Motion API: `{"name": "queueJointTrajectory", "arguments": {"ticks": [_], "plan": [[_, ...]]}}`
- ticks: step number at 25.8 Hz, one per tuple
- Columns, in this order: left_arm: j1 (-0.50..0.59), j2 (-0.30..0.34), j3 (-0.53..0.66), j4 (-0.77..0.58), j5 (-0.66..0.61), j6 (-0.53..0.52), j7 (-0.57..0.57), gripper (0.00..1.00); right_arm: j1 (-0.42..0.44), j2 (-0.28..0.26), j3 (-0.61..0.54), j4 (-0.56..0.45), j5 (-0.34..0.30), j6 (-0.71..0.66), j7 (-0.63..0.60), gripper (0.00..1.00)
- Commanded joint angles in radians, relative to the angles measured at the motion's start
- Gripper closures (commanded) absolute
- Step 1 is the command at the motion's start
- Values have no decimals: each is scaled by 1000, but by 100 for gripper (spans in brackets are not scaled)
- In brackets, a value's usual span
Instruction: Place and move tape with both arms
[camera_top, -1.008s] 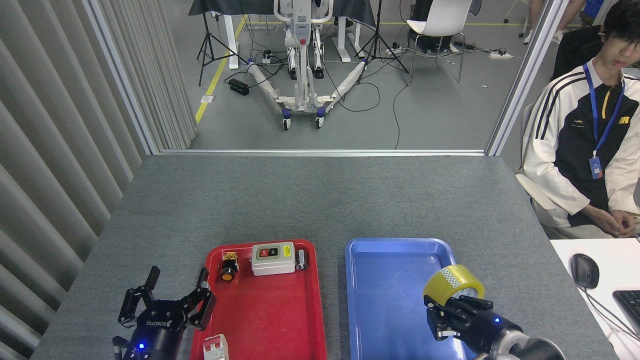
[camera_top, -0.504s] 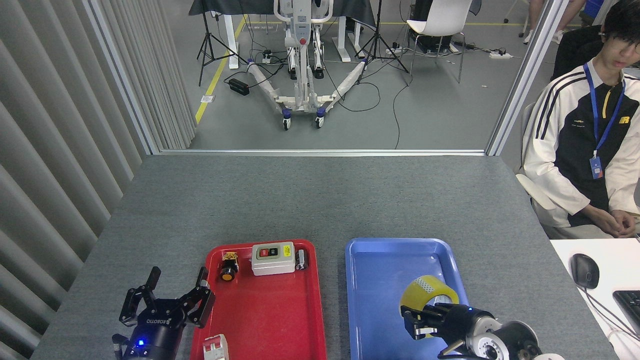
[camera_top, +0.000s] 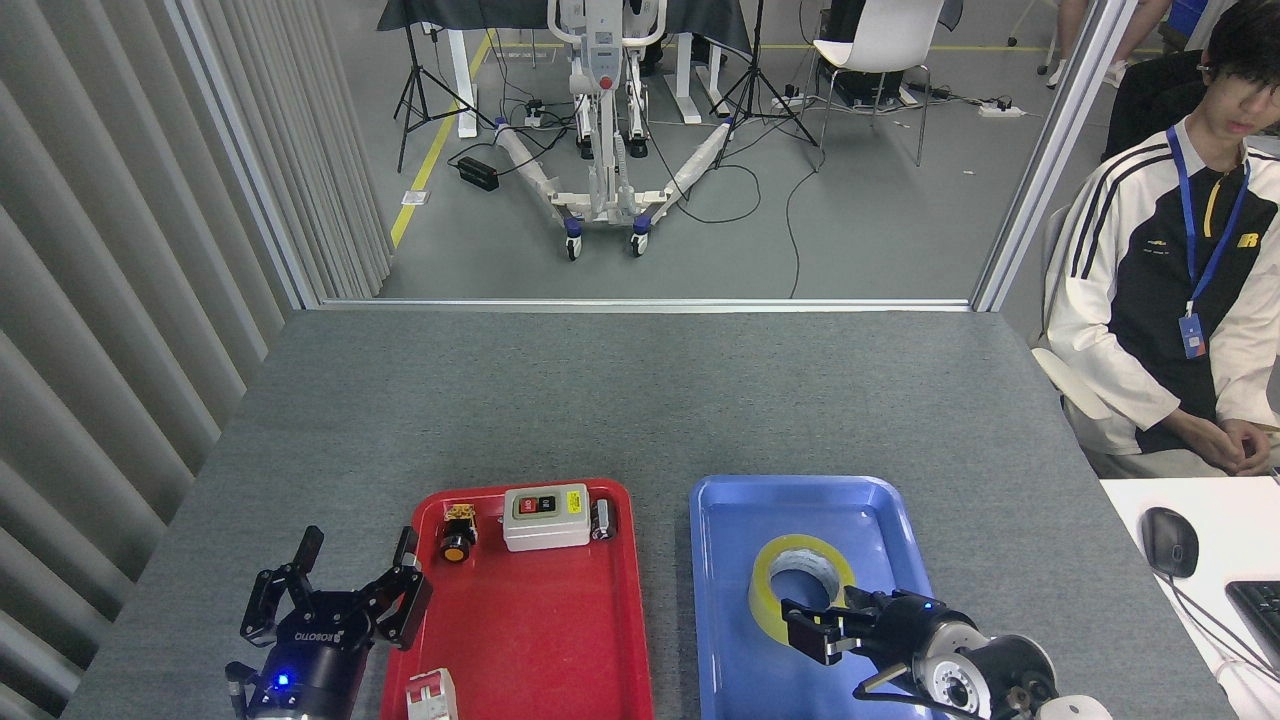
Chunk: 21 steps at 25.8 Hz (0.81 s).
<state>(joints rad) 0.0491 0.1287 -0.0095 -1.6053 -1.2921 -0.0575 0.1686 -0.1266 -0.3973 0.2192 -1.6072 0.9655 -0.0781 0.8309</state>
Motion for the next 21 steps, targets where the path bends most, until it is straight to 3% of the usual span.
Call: {"name": "queueJointTrajectory", "arguments": {"ticks": [1, 4, 6, 8, 12, 18, 21], "plan": [[0, -1, 0, 2, 1, 1, 0, 0, 30, 0, -12, -13, 2, -3, -223, 3], [0, 5, 2, 2, 1, 2, 0, 0, 71, -1, -20, -16, 42, -6, -573, 3], [0, 5, 3, 4, 1, 4, 0, 0, 97, 3, -41, -16, 136, 9, -786, 3], [0, 2, 3, 4, 1, 4, 0, 0, 130, 20, -60, -10, 210, 58, -909, 3], [-2, 2, 3, 1, 1, 4, 0, 0, 166, 81, -63, 0, 236, 92, -937, 1], [-8, -4, 3, 5, 1, 5, 0, 0, 186, 112, -67, 16, 349, 115, -952, 1], [-12, -4, 2, 5, 1, 5, 0, 0, 186, 123, -77, 16, 363, 136, -952, 1]]}}
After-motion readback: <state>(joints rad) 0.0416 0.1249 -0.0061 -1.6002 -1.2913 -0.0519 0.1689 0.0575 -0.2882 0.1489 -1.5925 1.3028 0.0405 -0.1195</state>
